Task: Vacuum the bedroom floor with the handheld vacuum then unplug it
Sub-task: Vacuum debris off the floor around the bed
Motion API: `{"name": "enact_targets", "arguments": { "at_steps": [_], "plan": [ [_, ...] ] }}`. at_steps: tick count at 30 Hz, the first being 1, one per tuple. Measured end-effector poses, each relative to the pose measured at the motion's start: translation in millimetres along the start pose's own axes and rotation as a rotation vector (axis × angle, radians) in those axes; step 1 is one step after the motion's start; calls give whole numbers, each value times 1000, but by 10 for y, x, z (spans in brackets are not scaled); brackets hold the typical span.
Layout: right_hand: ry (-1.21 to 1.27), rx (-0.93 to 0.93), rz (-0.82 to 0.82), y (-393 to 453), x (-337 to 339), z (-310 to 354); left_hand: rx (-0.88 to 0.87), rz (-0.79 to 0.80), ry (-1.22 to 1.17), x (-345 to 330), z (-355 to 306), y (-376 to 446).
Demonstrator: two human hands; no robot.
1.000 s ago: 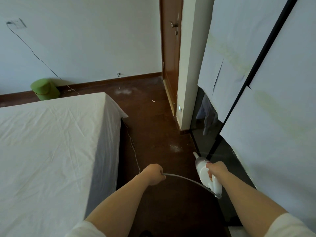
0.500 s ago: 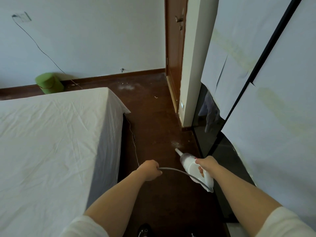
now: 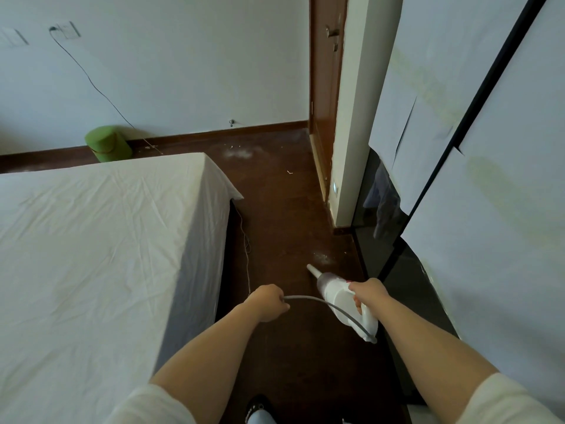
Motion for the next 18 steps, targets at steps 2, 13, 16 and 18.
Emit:
{"name": "enact_targets", "arguments": {
  "at_steps": [2,13,16,18],
  "plan": [
    [-7,-13,-16,67,51,-34,-2,0,-1,-20,-42,-5],
    [-41,-153,-105,247,362,-23,-61,74,41,-19,-189,193],
    [-8,-170,-94,219,273,68,-78,87,54,92,-120,304],
    [42,-177,-93,205,202,143,-89,94,61,188,-71,371]
  ]
}}
Point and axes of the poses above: each hand's wrist, its own y-axis towards the middle knuckle, its own x-axis out of the back of the hand, z = x × y, the point moved 7 cm from there along y, towards the middle knuckle, and after that the axes turned 6 degrees about -z, right-handed, at the moved point
